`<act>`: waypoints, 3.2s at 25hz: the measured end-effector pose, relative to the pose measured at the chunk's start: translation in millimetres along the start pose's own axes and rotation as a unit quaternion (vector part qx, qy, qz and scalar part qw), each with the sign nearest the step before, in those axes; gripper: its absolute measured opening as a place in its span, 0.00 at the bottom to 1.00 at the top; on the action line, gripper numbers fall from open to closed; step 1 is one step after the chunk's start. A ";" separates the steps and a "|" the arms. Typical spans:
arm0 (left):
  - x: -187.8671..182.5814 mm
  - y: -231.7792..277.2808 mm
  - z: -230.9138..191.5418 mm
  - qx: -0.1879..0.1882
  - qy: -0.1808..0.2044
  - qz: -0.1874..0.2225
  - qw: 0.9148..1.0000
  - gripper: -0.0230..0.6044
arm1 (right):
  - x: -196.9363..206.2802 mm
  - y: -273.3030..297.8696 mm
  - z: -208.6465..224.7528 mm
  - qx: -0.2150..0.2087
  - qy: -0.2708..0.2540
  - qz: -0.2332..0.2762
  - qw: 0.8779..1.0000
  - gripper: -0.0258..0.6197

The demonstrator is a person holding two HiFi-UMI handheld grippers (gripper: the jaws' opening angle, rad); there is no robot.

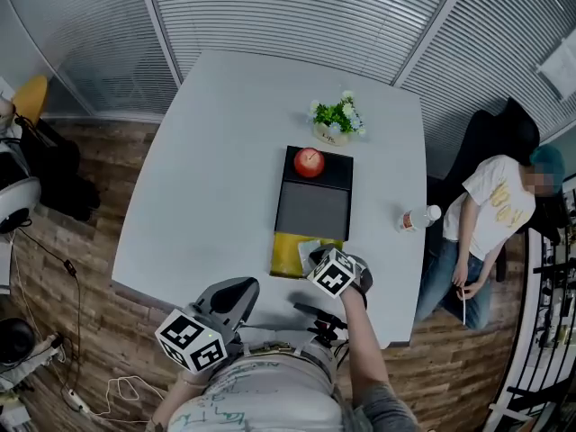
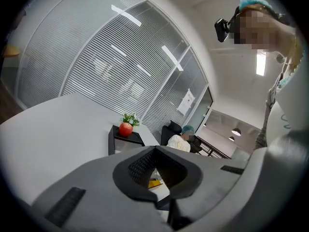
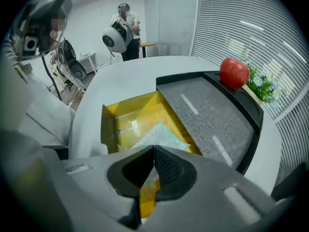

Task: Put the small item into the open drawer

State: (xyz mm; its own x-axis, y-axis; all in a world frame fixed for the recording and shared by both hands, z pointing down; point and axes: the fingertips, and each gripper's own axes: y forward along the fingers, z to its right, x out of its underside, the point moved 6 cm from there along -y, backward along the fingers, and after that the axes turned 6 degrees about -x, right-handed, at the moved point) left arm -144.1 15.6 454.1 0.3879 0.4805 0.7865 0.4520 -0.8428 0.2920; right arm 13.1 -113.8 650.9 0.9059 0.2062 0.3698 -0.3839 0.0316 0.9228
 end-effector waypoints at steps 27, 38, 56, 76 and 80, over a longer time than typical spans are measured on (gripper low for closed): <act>8.0 -1.5 8.7 0.006 0.004 -0.005 1.000 0.03 | -8.9 30.0 4.5 -0.007 -0.009 -0.077 0.997 0.05; 12.3 4.1 17.0 0.028 0.003 -0.014 1.000 0.03 | -9.8 32.4 5.4 -0.018 -0.005 -0.087 0.996 0.04; 16.4 40.1 42.4 0.089 0.010 -0.043 0.995 0.03 | -11.0 32.4 9.3 -0.050 -0.019 -0.096 0.994 0.04; 22.1 54.5 61.7 0.115 0.026 -0.056 0.991 0.03 | -9.3 35.6 9.1 -0.056 -0.058 -0.107 0.991 0.04; 23.6 52.5 60.6 0.113 0.022 -0.052 0.992 0.03 | -8.5 36.5 9.1 -0.061 -0.057 -0.107 0.991 0.04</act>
State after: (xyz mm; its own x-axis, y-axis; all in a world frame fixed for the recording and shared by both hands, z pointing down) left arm -62.5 -2.7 455.1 0.2956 0.5472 0.7830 0.6582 -0.7108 0.2482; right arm -6.9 -123.3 682.3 0.9806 0.0700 0.1832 -0.1932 0.1825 0.9640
